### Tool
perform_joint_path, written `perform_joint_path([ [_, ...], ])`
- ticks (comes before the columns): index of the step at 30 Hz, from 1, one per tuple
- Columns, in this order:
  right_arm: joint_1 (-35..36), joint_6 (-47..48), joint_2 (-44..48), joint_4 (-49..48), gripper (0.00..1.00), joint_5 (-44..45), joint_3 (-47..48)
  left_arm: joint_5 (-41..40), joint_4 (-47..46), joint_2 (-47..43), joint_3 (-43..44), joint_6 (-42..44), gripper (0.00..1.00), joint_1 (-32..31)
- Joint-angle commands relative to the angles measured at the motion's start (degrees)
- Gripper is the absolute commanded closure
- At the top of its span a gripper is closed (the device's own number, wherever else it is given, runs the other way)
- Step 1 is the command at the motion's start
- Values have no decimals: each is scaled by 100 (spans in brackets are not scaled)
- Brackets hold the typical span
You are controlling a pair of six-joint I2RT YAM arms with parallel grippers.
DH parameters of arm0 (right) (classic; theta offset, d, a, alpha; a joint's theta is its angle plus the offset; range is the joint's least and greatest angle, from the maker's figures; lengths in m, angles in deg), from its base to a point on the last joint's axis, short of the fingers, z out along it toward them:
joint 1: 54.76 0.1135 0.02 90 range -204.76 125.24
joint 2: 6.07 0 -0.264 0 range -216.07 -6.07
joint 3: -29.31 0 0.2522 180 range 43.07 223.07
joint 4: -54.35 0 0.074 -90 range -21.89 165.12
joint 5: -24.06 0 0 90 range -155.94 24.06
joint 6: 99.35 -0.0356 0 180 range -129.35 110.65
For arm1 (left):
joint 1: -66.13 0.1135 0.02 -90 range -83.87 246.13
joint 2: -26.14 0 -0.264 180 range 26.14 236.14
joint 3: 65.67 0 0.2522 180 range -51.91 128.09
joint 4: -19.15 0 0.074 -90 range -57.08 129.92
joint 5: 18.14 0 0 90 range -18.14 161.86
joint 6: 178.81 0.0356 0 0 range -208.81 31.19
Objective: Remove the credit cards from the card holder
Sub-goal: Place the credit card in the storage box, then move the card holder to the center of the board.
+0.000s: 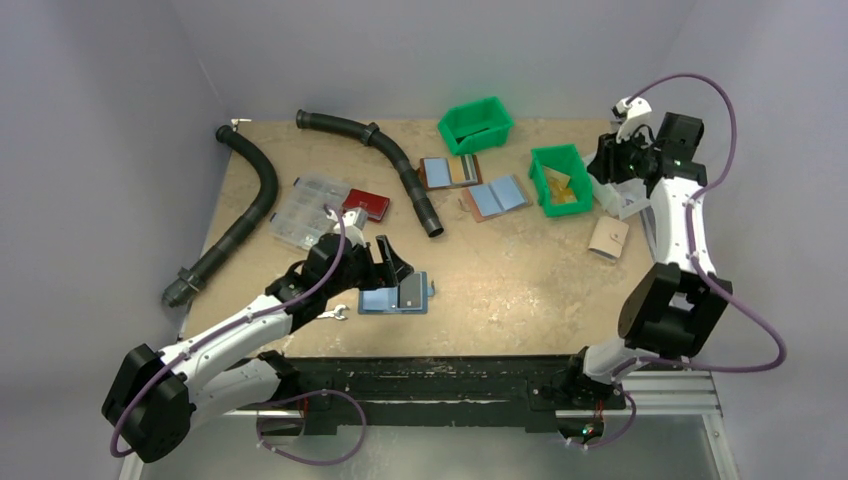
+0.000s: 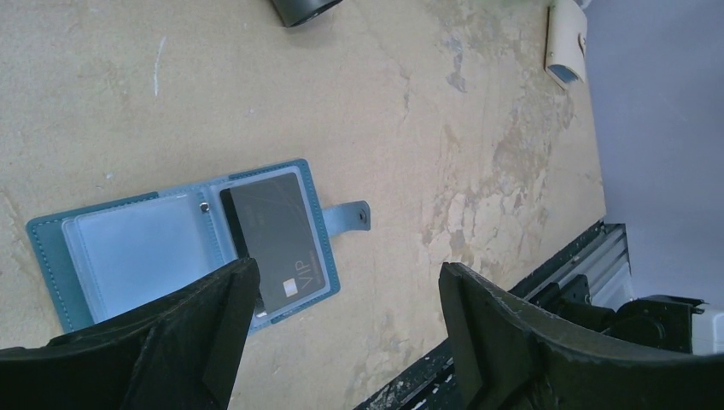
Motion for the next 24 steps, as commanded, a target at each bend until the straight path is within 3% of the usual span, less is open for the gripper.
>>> perform_joint_path([
  [1,5,215,756,314,55,-1462,-337,296,-295,-144,173,142,18,32],
  [9,5,311,1779,195,50,-3021,-1279,162,-181,-365,62,-170,18,29],
  [19,7,201,2569,-617,37,-4283,-2447,-260,-205,-718,-184,-382,17,30],
  [24,7,6,2619,-907,33,-4710,-2773,-283,-181,-877,-293,-365,7,28],
])
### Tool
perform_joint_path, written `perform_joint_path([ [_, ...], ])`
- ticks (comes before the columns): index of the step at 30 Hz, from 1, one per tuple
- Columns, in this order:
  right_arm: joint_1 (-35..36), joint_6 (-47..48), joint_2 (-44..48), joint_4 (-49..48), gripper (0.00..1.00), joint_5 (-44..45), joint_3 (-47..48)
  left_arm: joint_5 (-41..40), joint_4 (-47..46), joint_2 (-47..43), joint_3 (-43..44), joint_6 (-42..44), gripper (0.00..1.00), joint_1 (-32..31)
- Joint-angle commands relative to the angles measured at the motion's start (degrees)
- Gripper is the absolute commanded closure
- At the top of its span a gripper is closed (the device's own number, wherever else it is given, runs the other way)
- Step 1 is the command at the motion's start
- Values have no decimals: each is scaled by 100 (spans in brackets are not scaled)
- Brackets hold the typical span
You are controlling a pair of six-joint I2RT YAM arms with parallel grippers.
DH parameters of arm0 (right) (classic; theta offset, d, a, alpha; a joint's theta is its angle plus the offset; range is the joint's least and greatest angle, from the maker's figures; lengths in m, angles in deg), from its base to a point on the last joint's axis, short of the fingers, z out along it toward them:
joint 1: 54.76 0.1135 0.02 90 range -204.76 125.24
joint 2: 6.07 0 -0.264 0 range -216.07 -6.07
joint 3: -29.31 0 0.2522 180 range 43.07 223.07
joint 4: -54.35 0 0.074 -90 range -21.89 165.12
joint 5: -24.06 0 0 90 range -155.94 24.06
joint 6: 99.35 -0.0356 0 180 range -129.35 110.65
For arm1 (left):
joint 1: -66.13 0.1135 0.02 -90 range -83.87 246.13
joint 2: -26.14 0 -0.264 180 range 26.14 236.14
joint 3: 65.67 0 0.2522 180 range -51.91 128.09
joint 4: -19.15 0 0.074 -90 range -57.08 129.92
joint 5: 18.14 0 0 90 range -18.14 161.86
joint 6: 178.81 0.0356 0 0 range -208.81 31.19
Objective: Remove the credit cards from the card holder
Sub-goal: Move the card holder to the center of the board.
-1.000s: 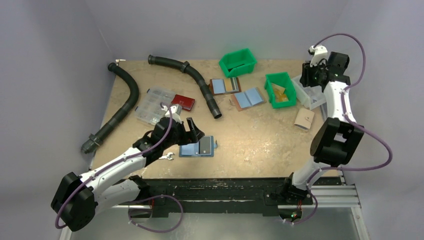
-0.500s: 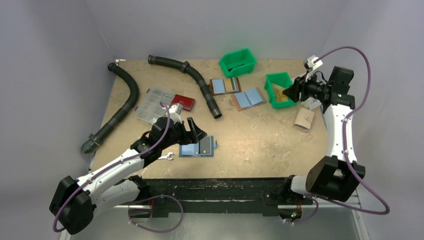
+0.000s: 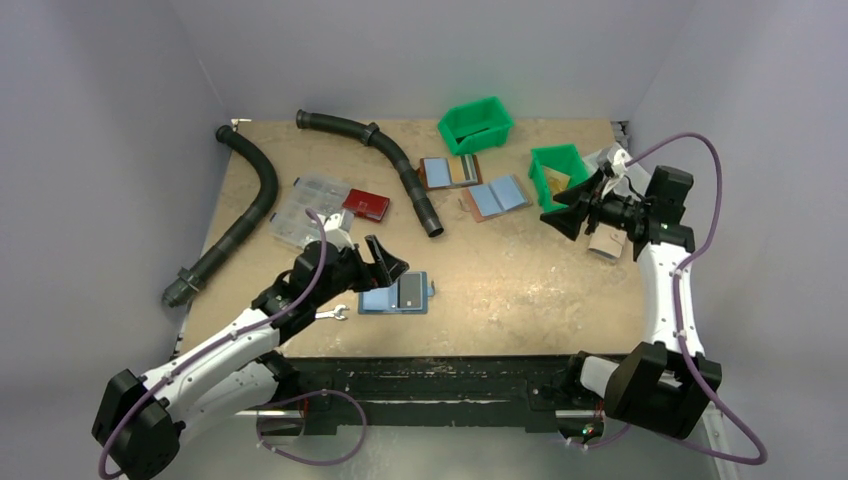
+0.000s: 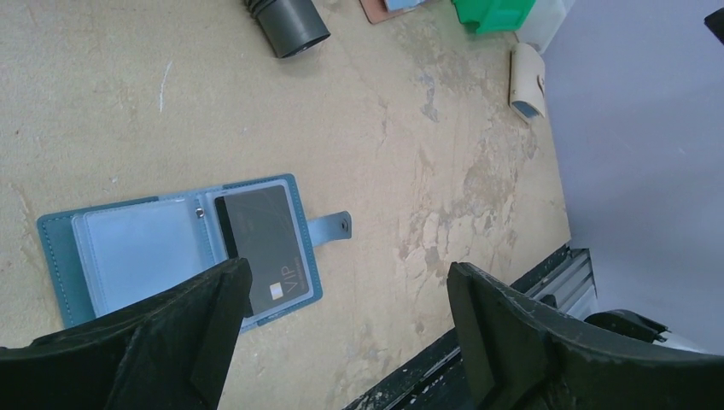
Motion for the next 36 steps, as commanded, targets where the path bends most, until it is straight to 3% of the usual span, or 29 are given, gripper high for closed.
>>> perform_joint_path([
  [1,5,-258,141,-593,32,-698,-265,-137,-153,-125,-65,-58,6,30],
  [9,6,-355,151,-837,28,-776,-565,174,-369,-69,-252,-36,0,32],
  [21,-2,-75,119,-651,24,-818,-626,196,-466,90,-455,-149,1,30],
  [29,-4,150,61,-480,24,-811,-630,151,46,477,-110,235,8,26],
  [36,-4,243,-9,-377,24,-835,-618,411,-51,670,-26,378,12,30],
])
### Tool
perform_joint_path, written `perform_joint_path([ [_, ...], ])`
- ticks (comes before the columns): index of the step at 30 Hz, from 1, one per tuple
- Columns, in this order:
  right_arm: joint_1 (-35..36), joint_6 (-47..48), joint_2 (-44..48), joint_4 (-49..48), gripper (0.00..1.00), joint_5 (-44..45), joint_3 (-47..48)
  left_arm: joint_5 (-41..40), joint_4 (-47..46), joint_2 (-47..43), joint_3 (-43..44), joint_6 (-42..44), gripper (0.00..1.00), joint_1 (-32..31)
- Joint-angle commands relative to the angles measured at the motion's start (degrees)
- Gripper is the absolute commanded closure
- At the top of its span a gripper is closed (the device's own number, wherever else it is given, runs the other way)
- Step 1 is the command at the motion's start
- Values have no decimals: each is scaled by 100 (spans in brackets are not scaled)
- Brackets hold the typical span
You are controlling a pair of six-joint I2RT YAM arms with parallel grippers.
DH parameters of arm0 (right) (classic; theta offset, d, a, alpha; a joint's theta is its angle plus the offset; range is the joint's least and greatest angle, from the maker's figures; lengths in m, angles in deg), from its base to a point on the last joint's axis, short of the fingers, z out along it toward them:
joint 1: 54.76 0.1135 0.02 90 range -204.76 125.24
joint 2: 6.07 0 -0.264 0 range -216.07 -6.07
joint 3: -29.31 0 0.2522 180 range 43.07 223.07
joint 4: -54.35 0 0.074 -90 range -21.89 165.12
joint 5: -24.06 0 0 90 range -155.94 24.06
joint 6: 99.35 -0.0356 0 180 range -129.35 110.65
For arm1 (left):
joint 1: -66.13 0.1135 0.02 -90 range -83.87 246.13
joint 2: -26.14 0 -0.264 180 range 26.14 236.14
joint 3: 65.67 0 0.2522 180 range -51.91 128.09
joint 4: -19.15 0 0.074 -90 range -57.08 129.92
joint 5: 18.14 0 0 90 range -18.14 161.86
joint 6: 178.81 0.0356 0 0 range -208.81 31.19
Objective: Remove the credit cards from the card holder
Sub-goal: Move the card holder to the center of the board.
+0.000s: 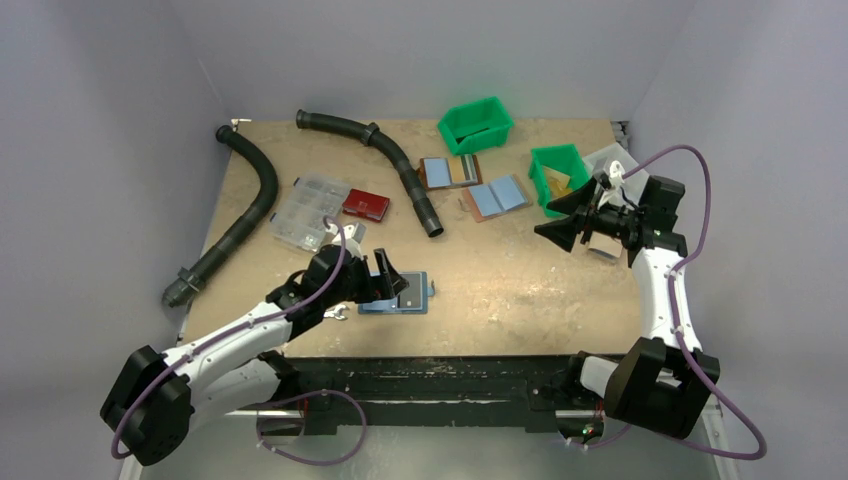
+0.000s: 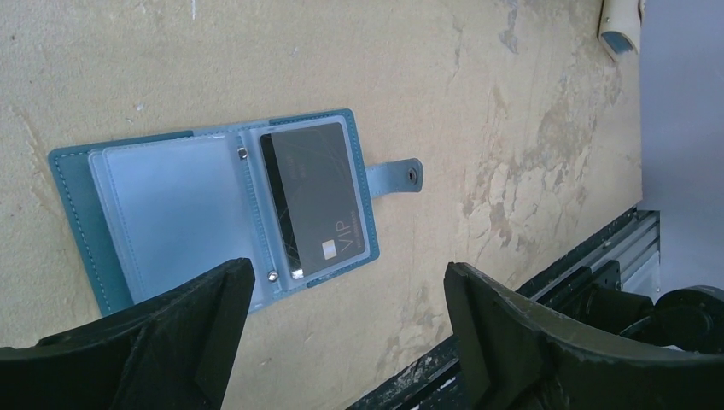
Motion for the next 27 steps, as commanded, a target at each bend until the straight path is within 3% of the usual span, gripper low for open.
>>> perform_joint_path([
  [1,-4,159,-37,101,24,-180,-5,241,-114,94,301,256,13,28],
  [7,-4,289,-120,239,24,-167,31,92,159,585,682,499,19,7],
  [15,74,391,-205,248,26,189,-56,-916,902,1455,1584,913,24,-553],
  [20,394,721,-344,460,26,478,-17,-483,450,1949,1889,1103,31,-812],
  [27,480,957,-515,666,26,558,74,-1130,983,2793,2710,273,33,-1255],
])
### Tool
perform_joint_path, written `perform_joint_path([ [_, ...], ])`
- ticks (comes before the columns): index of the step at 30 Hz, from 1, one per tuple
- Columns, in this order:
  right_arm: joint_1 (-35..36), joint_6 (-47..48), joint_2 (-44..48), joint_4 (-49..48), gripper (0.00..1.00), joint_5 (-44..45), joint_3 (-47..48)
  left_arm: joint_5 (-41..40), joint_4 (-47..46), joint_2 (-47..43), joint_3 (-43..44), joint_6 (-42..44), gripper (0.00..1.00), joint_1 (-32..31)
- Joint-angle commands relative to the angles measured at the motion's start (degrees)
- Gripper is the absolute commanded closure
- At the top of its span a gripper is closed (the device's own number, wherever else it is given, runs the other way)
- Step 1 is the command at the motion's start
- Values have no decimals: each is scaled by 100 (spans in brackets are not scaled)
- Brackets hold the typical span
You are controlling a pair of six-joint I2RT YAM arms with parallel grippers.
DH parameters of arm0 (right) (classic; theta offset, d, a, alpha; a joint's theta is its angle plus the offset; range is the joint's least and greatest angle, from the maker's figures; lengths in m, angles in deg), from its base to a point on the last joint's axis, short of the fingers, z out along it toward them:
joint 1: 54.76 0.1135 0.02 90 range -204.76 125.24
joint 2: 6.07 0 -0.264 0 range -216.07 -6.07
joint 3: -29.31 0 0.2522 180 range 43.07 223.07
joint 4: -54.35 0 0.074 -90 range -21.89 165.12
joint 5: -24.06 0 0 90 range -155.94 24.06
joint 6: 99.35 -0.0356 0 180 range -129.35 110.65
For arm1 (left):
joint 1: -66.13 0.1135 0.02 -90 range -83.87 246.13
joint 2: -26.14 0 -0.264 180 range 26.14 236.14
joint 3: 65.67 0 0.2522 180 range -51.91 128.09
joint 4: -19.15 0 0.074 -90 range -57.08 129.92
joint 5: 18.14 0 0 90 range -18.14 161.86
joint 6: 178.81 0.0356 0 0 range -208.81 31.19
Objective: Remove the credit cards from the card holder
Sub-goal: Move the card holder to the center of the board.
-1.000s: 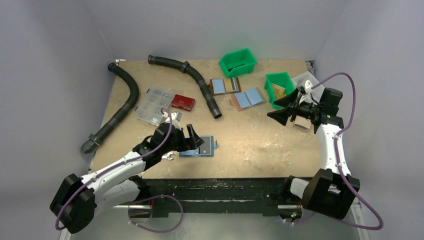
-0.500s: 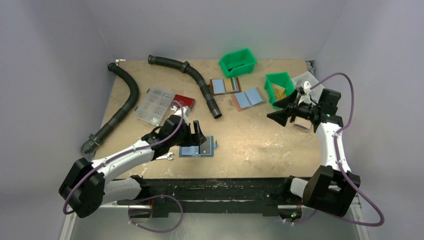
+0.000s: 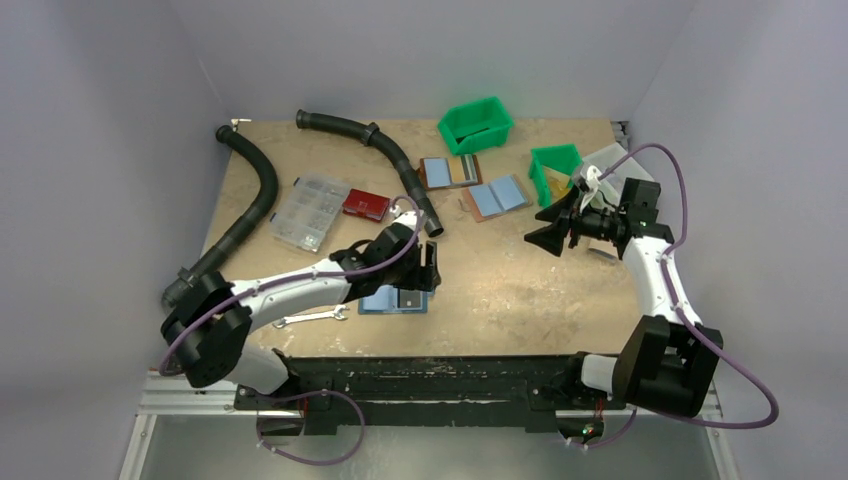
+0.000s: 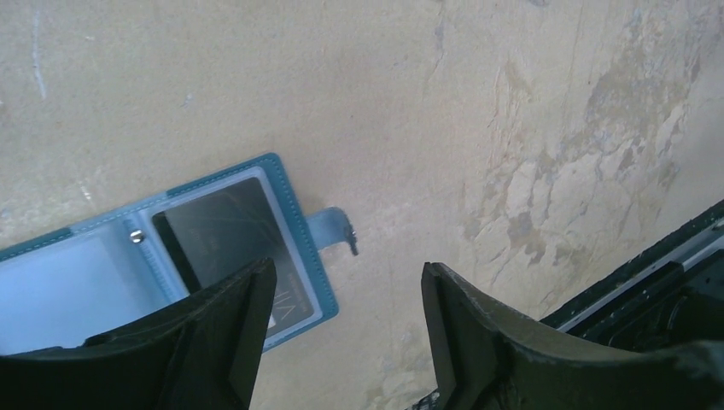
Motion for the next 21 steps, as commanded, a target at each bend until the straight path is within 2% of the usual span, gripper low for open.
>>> perform_joint_path([
  [1,27,288,-2,177,26,80,92,-450,433,527,788,-625,37,-206],
  [3,29,314,-4,203,26,84,103,-559,871,918,1138,-899,45,-239],
  [5,24,354,-4,257,26,82,121,-618,1457,1411,1607,-1169,57,-260],
  [13,31,412,-29,319,26,82,141,-807,1777,1792,1942,-1382,58,-359],
  [21,31,548,-89,462,26,82,192,-473,1658,2034,2027,-1324,77,-402],
])
